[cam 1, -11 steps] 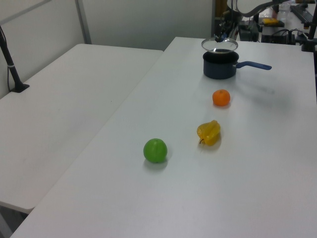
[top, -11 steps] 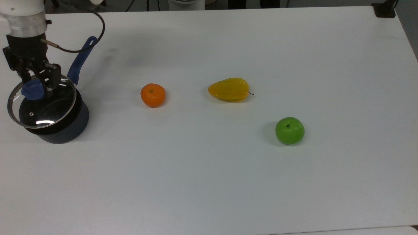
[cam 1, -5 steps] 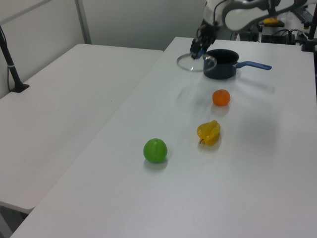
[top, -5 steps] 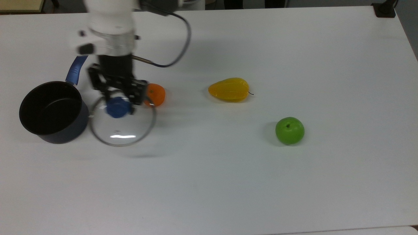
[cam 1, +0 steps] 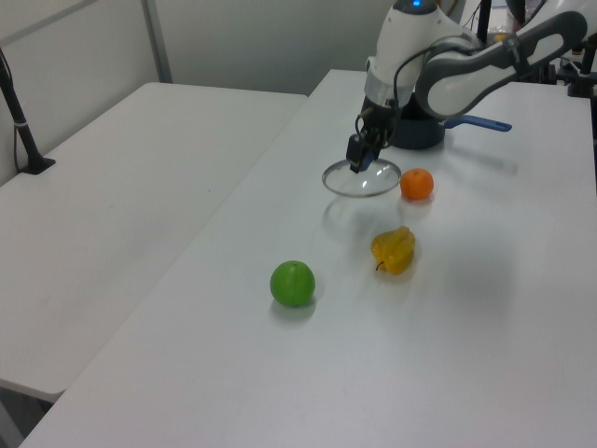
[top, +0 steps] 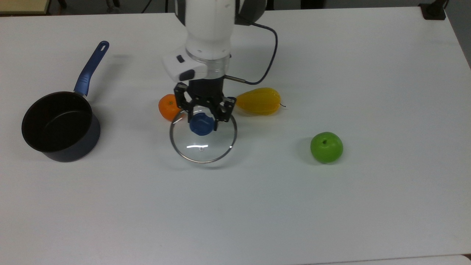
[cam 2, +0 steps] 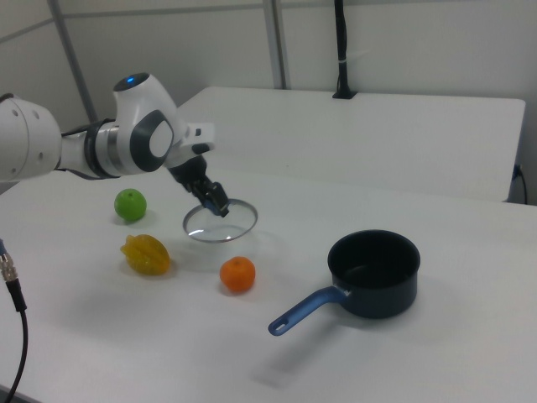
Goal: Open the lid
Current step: 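Carry the lid away from the saucepan and lower it onto the table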
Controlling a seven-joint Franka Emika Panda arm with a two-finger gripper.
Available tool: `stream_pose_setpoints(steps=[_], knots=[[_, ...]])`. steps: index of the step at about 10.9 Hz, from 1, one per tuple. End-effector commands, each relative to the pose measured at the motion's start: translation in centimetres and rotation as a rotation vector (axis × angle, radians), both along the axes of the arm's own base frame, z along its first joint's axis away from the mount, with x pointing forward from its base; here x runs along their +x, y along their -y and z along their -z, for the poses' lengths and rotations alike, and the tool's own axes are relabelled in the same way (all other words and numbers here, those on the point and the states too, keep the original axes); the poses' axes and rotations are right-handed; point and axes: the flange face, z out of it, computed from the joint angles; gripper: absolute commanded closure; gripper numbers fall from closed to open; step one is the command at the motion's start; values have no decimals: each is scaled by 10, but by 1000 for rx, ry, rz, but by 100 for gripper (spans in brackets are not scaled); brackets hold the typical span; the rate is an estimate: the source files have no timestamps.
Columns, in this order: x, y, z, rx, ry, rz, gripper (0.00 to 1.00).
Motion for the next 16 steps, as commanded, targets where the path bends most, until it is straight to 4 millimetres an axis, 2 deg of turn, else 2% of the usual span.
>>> stream_pose_setpoints(steps=[1, 3, 8, 9, 10, 11, 12, 14, 15, 16], knots=[[1, -25, 22, 4, 27, -29, 58], [6, -30, 43, 13, 42, -34, 58], [10, -49, 69, -10, 73, -105, 56], [10, -50, 71, -14, 70, -110, 48], [10, -51, 71, -15, 71, -112, 46], [11, -50, 68, -13, 75, -106, 18], [11, -51, 69, -10, 74, -101, 0], [10, -51, 64, -12, 74, -98, 0], [10, -46, 54, -16, 75, -89, 0], [6, -41, 31, -28, 64, -77, 0]])
